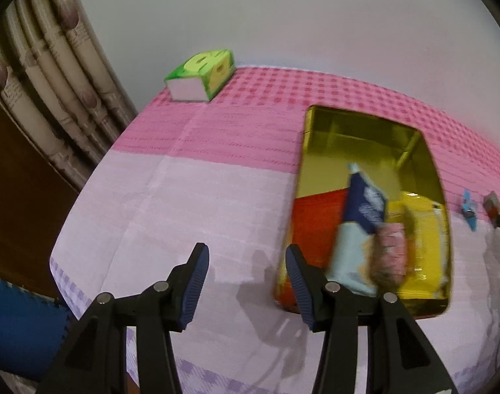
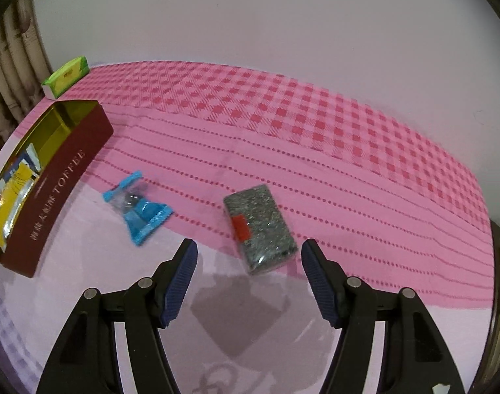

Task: Organize snacks
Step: 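Grasp the grey red-tagged block with the right gripper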

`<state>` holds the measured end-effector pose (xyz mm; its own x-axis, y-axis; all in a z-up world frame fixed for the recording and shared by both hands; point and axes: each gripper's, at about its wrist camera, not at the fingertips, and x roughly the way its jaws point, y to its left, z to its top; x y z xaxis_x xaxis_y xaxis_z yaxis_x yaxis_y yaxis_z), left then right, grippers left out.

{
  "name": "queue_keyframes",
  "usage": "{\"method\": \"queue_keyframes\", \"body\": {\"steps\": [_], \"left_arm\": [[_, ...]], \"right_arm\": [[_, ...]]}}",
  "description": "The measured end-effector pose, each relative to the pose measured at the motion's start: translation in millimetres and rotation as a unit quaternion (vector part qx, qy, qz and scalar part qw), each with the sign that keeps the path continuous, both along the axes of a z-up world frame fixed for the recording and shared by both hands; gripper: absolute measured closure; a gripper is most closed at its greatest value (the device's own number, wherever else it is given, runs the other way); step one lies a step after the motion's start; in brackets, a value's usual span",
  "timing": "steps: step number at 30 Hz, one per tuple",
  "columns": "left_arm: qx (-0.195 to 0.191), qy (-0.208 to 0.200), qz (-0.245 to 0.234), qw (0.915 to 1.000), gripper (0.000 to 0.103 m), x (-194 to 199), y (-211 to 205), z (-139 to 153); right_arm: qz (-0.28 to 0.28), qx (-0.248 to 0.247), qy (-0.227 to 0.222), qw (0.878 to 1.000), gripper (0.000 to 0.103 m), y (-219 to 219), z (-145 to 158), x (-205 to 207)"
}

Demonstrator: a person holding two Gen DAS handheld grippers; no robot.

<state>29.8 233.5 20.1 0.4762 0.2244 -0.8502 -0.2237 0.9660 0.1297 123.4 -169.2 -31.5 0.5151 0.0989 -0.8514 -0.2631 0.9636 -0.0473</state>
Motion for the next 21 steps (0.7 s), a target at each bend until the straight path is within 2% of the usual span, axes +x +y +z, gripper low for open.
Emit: {"method": "queue_keyframes", "body": {"steps": [4,9,16,21], "left_arm": [[-0.004,0.004,-0.022,0.9997,0.053,1.7,-35.6,15.9],[-0.038,0.014,-0.069,0.9968,0.053,12.2,-90.7,24.4],[-0.07,0.037,-0.117,0.99,0.053,37.1,-167.3,14.7],[-0.095,0.048,-0.127,0.9862,0.053,57.0,-205.1,-1.5]], "right_arm": [[0.022,0.009,-0.001,1.0,0.047,-5.7,-9.9,12.1],[0.038,0.035,-0.002,0.999,0.063,-15.3,-17.9,19.4],[0.038,0.051,-0.026,0.998,0.065,-28.5,-19.5,5.9],[-0.019,0.036,-0.052,0.998,0.066,-53.7,-21.0,-2.7]]}}
